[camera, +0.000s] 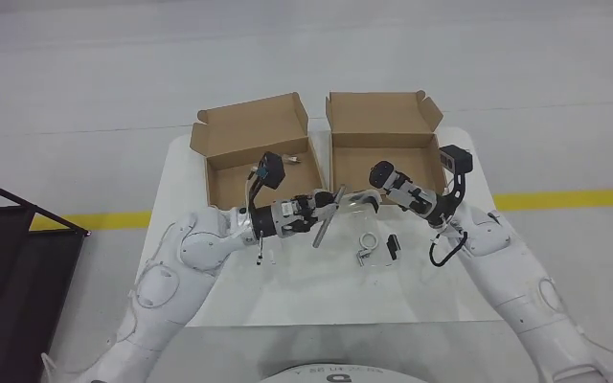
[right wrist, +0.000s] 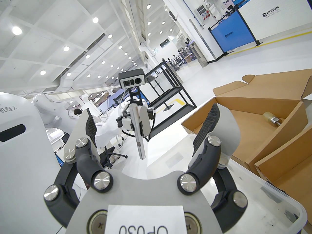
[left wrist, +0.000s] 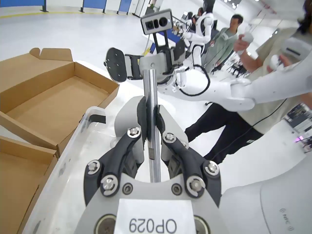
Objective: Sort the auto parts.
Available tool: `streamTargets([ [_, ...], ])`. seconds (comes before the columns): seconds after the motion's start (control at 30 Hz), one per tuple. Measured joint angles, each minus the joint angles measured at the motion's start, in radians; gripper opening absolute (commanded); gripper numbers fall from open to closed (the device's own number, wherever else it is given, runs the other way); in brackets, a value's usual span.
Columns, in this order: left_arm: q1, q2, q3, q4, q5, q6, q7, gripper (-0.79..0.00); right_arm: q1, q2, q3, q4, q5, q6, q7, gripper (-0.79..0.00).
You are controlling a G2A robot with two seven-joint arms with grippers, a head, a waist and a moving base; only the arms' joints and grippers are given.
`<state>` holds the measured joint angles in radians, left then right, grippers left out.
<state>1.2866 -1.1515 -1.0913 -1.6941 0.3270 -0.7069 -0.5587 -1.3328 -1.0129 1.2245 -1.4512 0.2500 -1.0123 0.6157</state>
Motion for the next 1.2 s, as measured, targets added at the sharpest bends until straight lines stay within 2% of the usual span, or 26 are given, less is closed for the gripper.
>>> streamTargets([
  [0.33,-0.027,0.001,0.002,0.087,-0.271,0.018,-0.038,-0.785,0.0,0.0,0.0,0.0,0.0,0.0,0.0,0.0],
  [0.5,-0.04,0.009,-0.015,0.054,-0.112,-0.005,-0.077,-0.785,0.0,0.0,0.0,0.0,0.0,0.0,0.0,0.0],
  [0.77,-0.032,0.008,-0.017,0.06,-0.131,0.005,-0.062,-0.785,0.0,0.0,0.0,0.0,0.0,0.0,0.0,0.0],
  [0.87,-0.006,0.006,-0.031,0.082,-0.244,0.024,0.003,-0.785,0.0,0.0,0.0,0.0,0.0,0.0,0.0,0.0],
  [0.93,0.003,0.004,-0.039,0.107,-0.382,0.032,0.023,-0.785,0.0,0.0,0.0,0.0,0.0,0.0,0.0,0.0],
  [1.03,0.004,0.003,-0.046,0.148,-0.56,0.048,0.012,-0.785,0.0,0.0,0.0,0.0,0.0,0.0,0.0,0.0],
  [1.2,0.006,-0.004,-0.036,0.203,-0.724,0.07,0.0,-0.785,0.0,0.0,0.0,0.0,0.0,0.0,0.0,0.0],
])
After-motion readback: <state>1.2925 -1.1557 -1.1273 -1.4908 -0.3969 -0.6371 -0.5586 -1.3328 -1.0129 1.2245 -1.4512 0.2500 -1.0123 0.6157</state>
